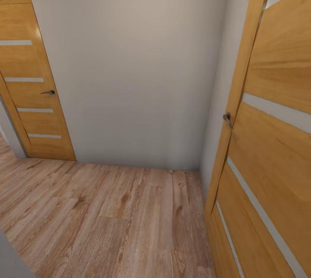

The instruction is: Move the two storage containers from the living room to the garage. In the garage, place one container on the floor and stack the other container on top of it (either order is fine).

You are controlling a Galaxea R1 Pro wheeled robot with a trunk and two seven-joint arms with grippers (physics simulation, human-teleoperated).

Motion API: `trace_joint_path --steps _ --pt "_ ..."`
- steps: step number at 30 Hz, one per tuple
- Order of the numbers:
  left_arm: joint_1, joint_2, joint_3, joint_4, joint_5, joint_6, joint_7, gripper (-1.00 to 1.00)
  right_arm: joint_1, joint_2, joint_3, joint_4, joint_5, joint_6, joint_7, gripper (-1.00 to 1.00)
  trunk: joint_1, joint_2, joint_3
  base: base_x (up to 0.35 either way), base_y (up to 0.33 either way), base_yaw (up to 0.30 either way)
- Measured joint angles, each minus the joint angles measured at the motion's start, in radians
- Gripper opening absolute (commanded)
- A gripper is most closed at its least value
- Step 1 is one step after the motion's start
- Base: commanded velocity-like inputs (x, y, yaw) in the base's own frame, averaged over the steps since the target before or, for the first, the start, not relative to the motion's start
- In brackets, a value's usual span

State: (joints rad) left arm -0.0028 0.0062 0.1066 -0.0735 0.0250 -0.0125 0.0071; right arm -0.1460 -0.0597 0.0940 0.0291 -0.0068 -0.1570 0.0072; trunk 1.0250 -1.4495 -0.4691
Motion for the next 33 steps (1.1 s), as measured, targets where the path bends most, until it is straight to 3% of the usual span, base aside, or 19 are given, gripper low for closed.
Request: trace_joint_path --steps 9,33 --pt "0.0 0.0 0.0 0.001 0.002 0.0 0.0 1.0 0.0 0.0 0.001 0.0 0.0 -0.001 0.0 1.0 0.0 0.0 0.0 0.087 -0.004 0.0" --pt "0.0 0.0 0.0 0.002 0.005 0.001 0.0 1.0 0.0 0.0 0.002 0.0 0.0 0.0 0.0 1.0 -0.001 0.0 0.0 0.315 0.0 0.0"
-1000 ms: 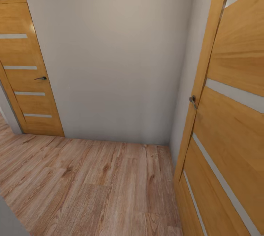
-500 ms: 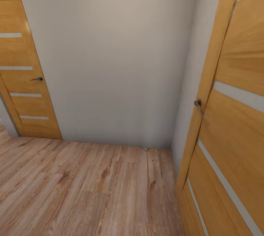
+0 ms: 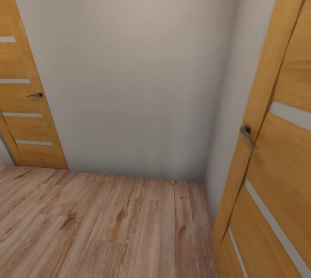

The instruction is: Move the two storage containers from the living room to the garage. In the garage, place one container on the floor and stack the other container on top of it (either order is fine).

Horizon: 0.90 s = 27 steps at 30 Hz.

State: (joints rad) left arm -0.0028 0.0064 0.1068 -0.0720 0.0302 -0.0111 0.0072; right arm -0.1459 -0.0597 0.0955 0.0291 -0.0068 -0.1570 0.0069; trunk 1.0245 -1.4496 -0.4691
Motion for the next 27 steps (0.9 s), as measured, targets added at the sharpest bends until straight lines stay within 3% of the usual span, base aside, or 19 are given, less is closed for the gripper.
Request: trace_joint_path --steps 27 --pt "0.0 0.0 0.0 0.0 0.0 0.0 0.0 1.0 0.0 0.003 0.002 -0.002 0.004 -0.001 -0.001 1.0 0.0 0.0 0.0 0.321 0.0 0.0"
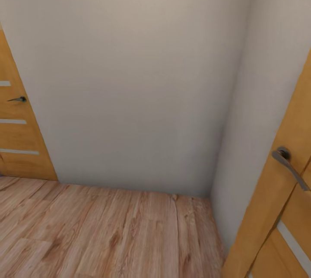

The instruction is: Move the two storage containers from the living room to the garage. In the garage, place one container on the floor and stack the other container on top of it (either order is fine).

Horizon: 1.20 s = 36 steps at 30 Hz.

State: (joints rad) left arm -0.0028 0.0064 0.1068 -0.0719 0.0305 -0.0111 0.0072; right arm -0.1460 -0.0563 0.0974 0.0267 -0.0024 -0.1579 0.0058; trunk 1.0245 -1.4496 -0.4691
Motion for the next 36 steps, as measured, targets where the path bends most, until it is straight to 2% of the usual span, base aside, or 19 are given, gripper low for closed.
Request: trace_joint_path --steps 4,12,22,36 --pt "0.0 0.002 0.0 0.0 0.0 0.0 0.0 1.0 0.0 0.0 -0.01 -0.004 -0.009 0.001 0.0 1.0 0.0 0.0 0.0 0.321 0.0 0.0" --pt "0.0 0.002 0.0 0.0 0.001 0.0 0.0 1.0 0.0 0.0 0.001 -0.005 0.002 0.005 0.0 1.0 0.0 0.0 0.0 0.321 0.0 0.0" --pt "0.0 0.003 0.0 0.0 0.001 0.0 0.0 1.0 0.0 0.001 -0.006 -0.005 -0.003 -0.001 0.0 1.0 0.0 0.0 0.0 0.321 0.0 0.004" --pt "0.0 0.003 0.0 0.0 0.0 0.0 0.0 1.0 0.0 0.001 -0.007 -0.006 0.0 -0.005 0.0 1.0 0.0 0.0 0.0 0.321 0.0 0.262"
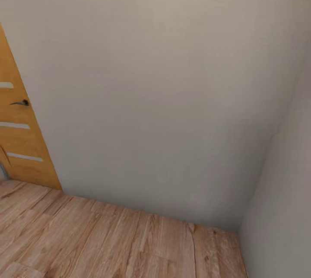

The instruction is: Move the two storage containers from the living room to the garage. In the garage, place one container on the floor and stack the other container on top of it (either order is fine).

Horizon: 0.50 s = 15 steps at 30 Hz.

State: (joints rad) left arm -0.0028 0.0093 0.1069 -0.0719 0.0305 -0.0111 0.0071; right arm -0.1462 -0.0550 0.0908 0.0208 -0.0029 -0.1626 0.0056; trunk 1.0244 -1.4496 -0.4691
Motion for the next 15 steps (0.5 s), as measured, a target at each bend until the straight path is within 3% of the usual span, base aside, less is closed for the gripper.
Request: trace_joint_path --steps 15 --pt "0.0 0.0 0.0 0.0 0.0 -0.001 0.0 1.0 0.0 0.001 0.003 0.0 0.003 0.001 0.0 1.0 0.0 0.0 0.0 0.306 0.0 0.3"
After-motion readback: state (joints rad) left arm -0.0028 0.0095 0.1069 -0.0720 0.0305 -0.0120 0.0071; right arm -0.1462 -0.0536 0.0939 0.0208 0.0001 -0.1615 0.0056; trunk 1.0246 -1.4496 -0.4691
